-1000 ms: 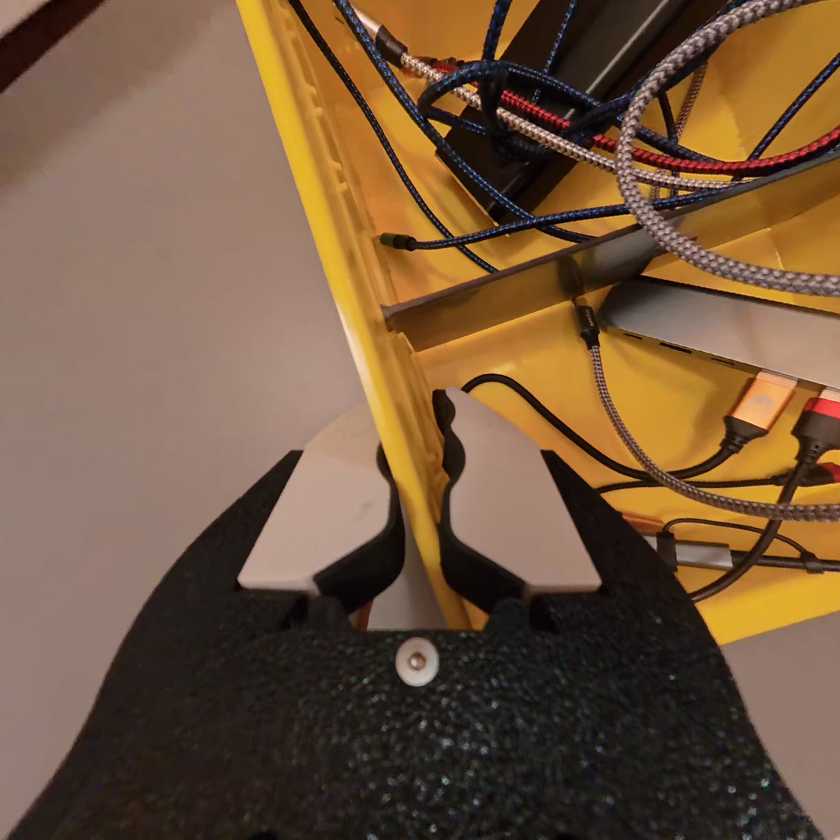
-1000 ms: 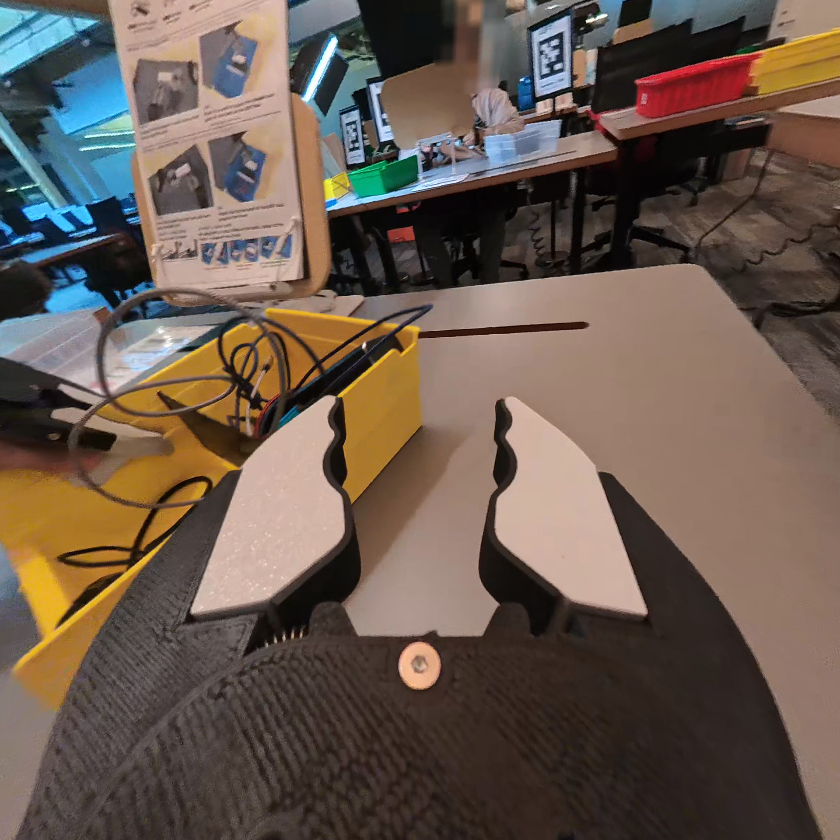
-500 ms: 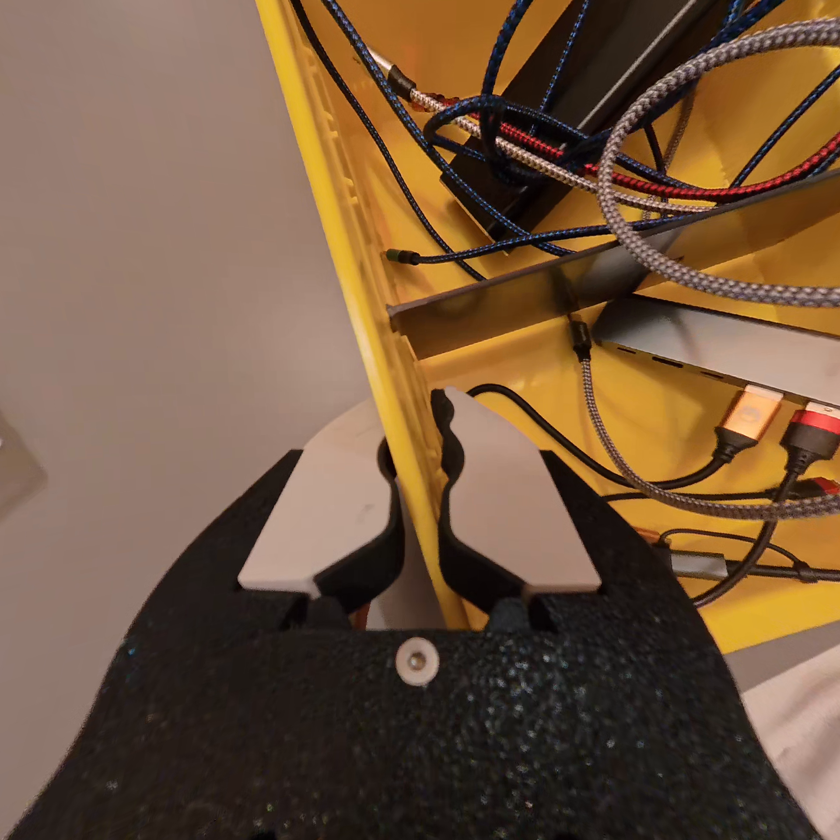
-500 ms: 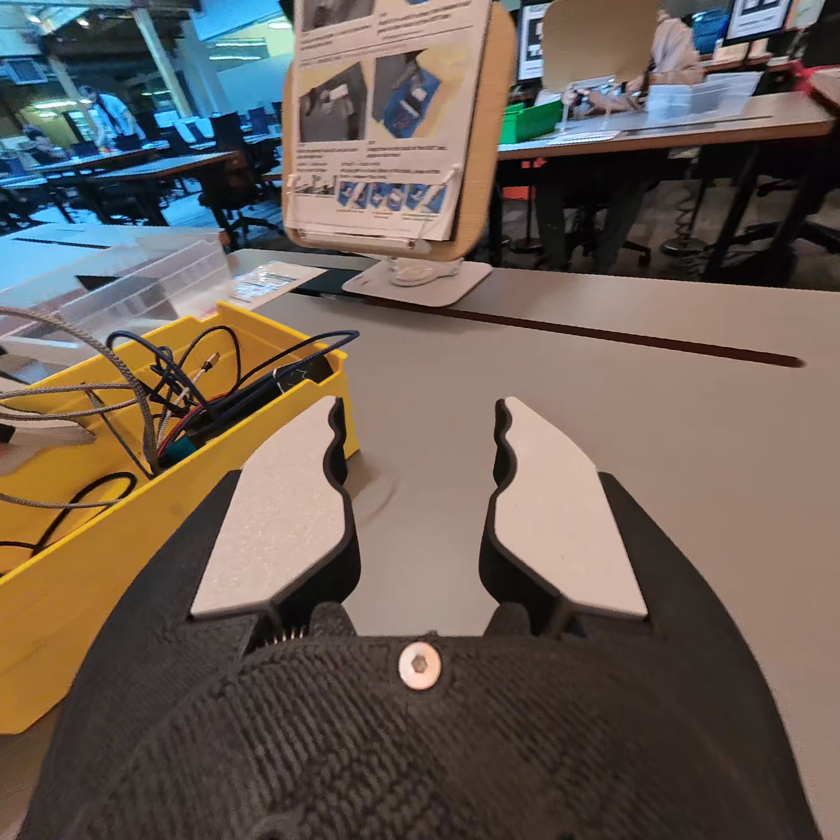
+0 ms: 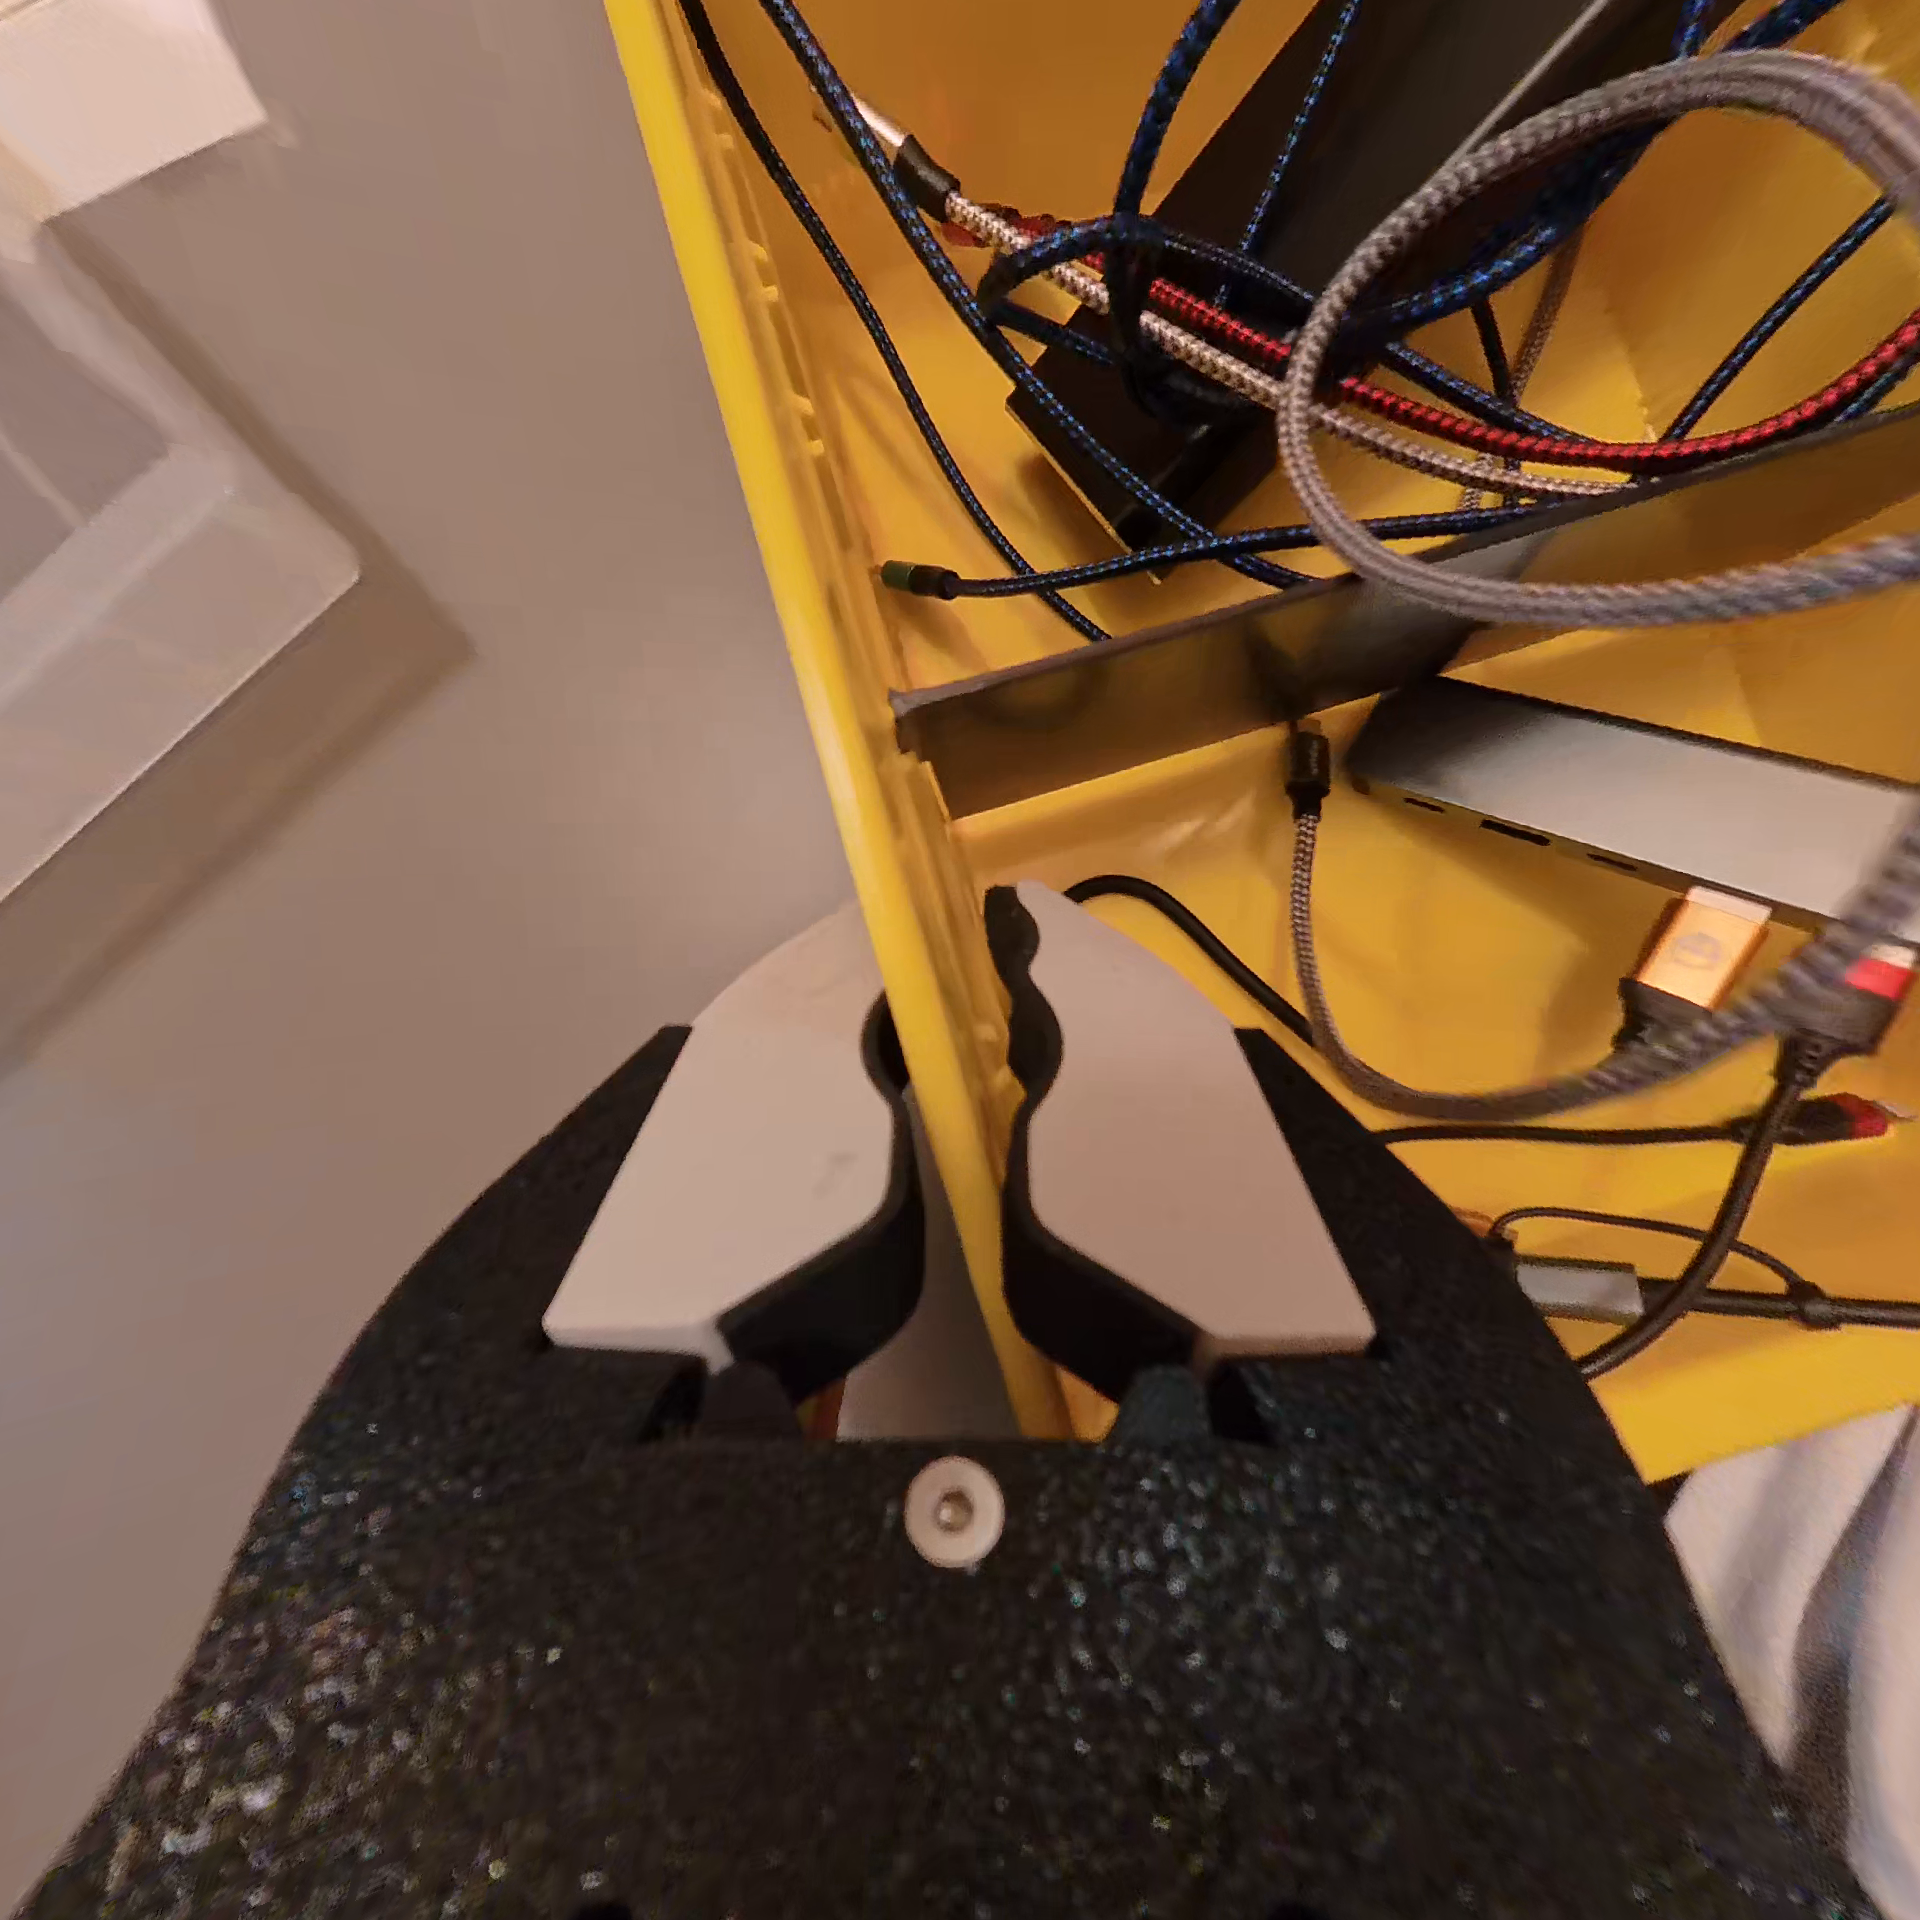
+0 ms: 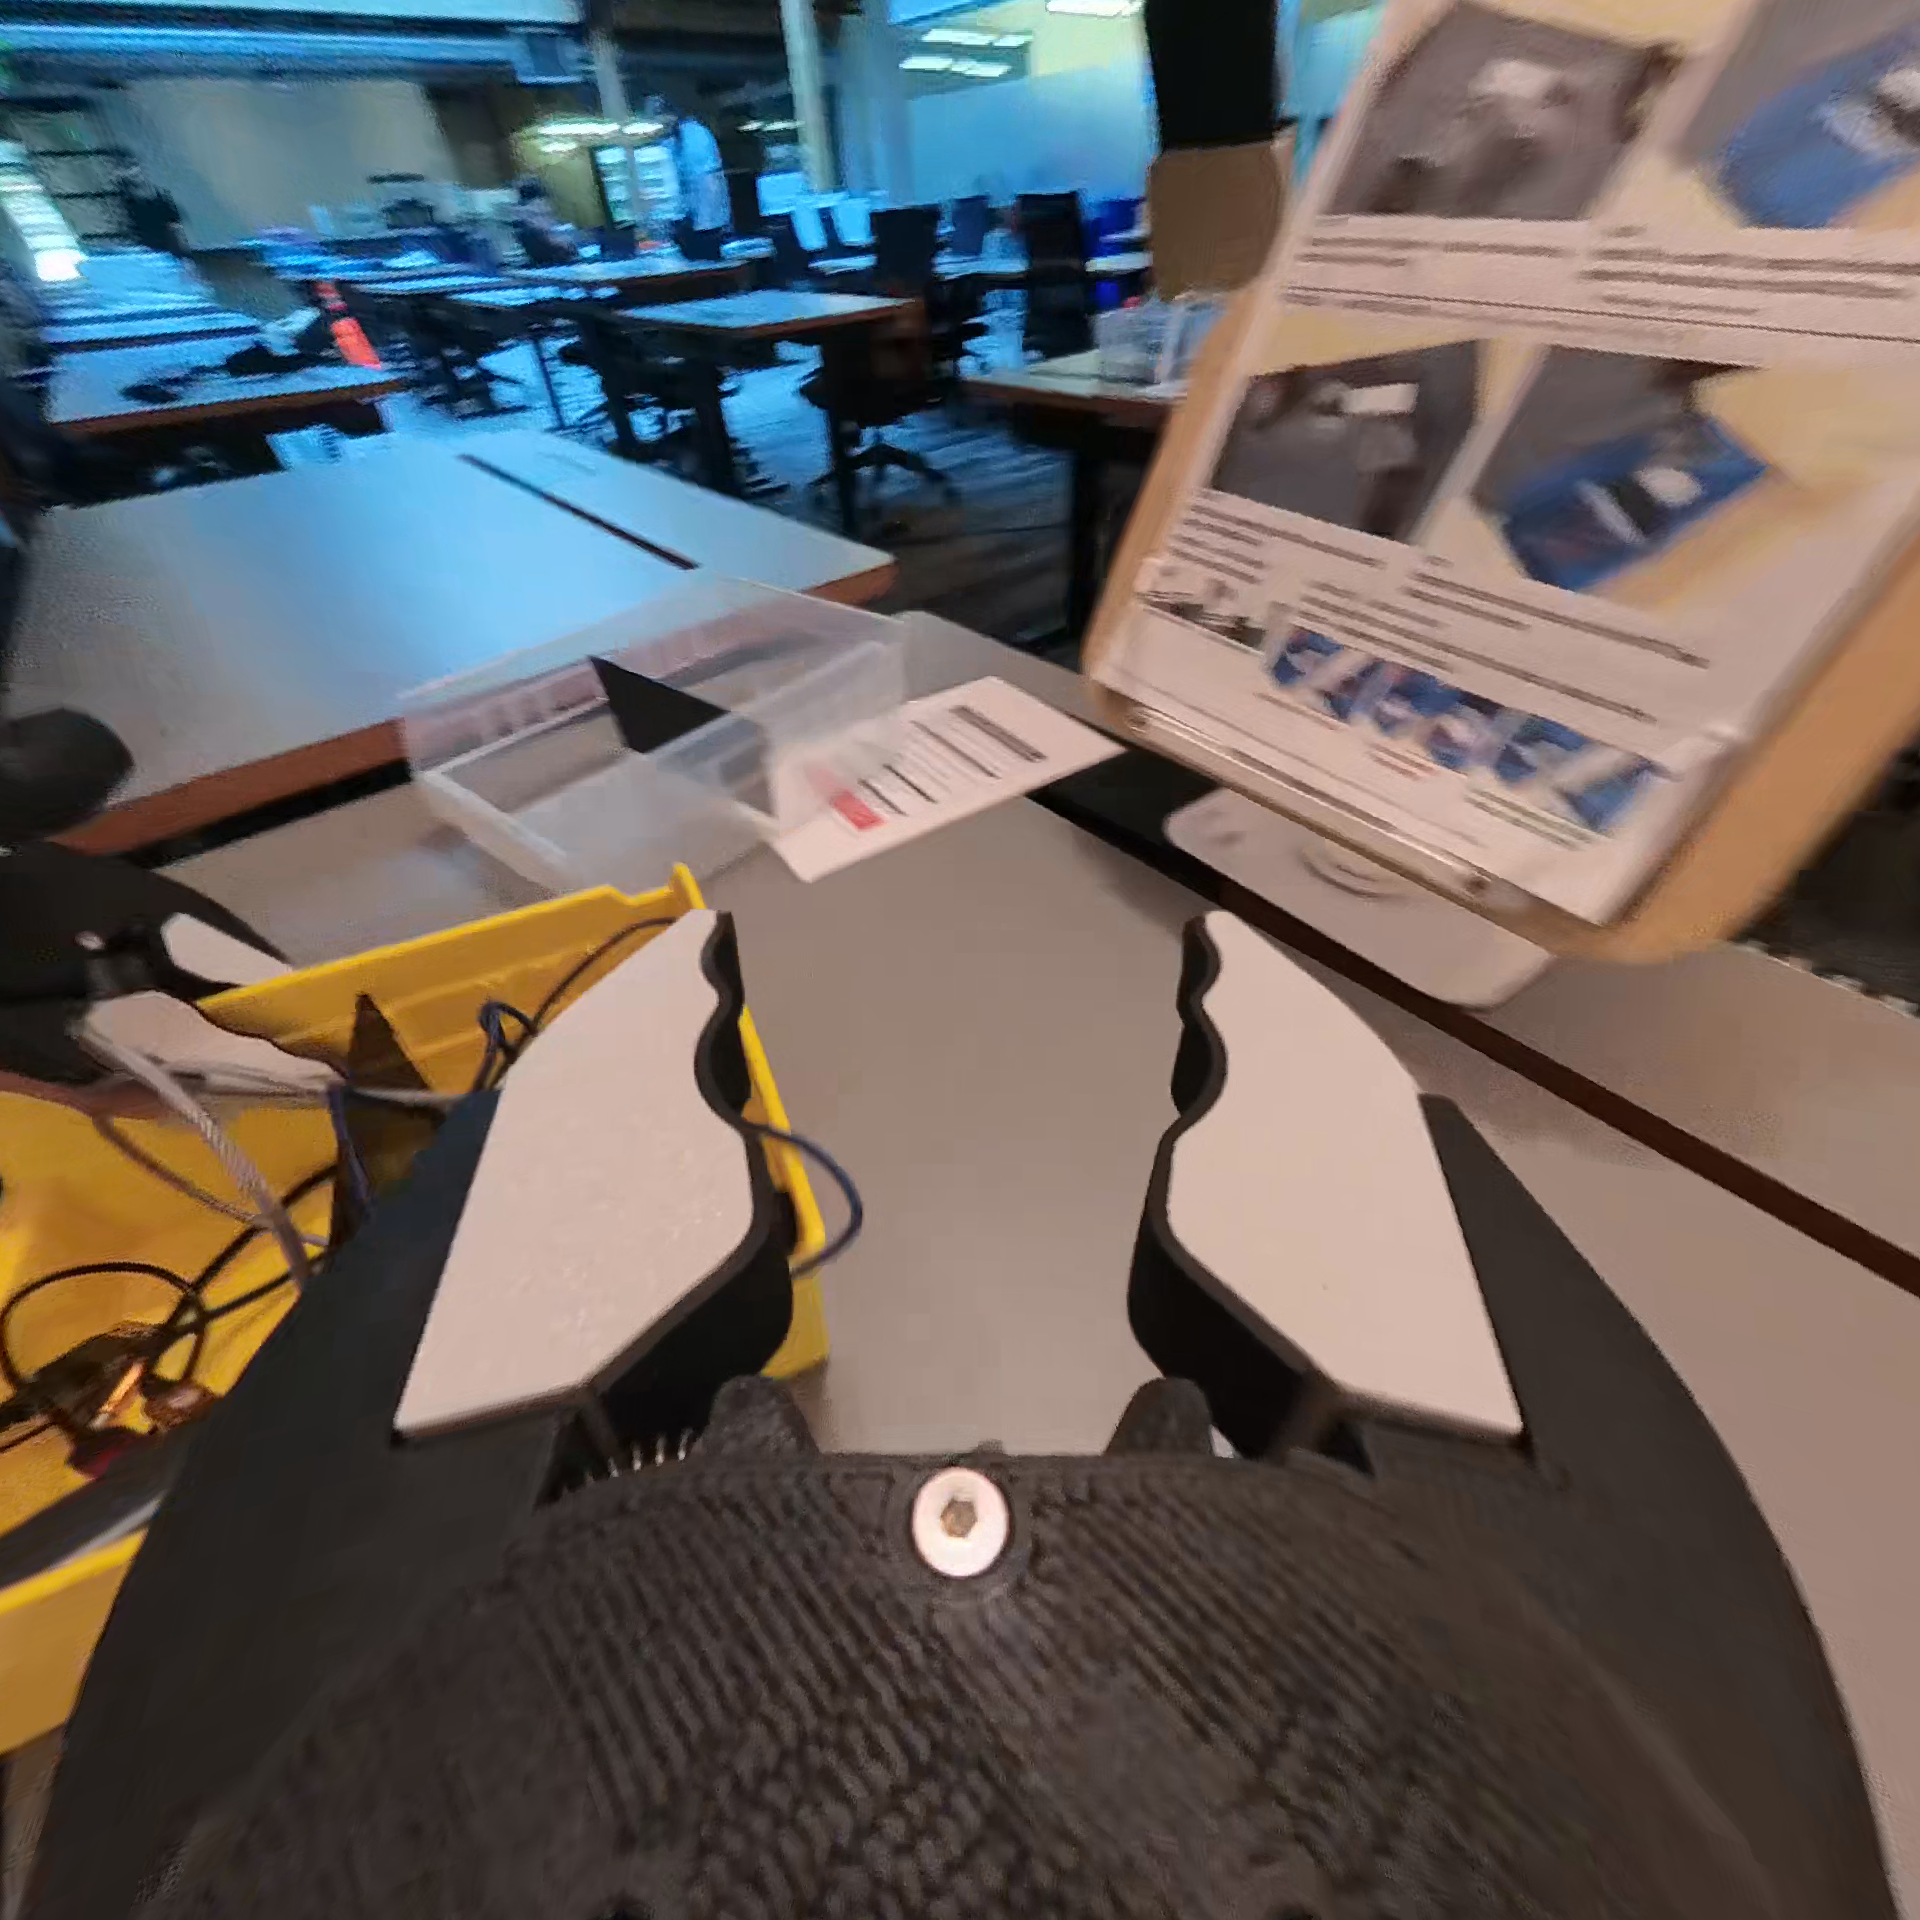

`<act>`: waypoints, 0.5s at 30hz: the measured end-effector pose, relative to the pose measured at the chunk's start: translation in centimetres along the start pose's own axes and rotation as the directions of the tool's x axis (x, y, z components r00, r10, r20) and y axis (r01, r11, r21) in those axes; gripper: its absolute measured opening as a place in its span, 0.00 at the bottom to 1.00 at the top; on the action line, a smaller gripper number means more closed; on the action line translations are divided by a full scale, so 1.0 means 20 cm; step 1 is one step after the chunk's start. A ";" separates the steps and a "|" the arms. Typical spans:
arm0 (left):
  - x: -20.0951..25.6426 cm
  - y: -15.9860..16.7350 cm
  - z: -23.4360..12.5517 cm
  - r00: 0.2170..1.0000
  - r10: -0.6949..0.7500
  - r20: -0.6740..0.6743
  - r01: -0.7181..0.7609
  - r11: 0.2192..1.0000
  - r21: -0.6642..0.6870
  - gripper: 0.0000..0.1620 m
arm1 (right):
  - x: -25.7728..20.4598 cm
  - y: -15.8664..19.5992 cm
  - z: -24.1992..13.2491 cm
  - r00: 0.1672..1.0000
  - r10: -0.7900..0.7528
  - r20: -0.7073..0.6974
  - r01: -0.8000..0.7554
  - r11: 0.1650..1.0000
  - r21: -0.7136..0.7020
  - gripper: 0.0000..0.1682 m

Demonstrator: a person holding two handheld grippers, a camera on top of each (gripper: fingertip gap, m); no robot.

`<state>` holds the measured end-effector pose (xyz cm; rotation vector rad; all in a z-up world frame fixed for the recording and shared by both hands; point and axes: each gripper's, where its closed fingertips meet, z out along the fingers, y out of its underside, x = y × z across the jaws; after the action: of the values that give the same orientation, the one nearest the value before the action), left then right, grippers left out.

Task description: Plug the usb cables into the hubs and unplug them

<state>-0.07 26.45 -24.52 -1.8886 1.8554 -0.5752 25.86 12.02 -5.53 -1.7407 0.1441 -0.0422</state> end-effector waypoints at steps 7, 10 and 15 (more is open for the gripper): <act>-0.23 0.33 -0.22 1.000 -0.014 0.011 0.014 0.999 -0.043 0.05 | -0.43 -0.09 0.77 0.979 0.066 0.192 -0.023 0.976 -0.217 0.55; -0.31 0.49 -0.33 0.997 -0.060 0.044 0.063 0.996 -0.062 0.04 | -0.62 0.03 1.09 0.974 0.103 0.199 -0.031 0.942 -0.334 0.58; -0.43 0.73 -0.50 0.969 -0.209 0.132 0.218 0.975 -0.053 0.04 | -0.78 0.28 1.50 0.984 0.153 0.088 -0.091 0.866 -0.492 0.62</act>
<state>-17.83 34.74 -24.62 -2.1339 1.6224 -0.4548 13.17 42.28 -15.51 -2.2300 0.1846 0.2149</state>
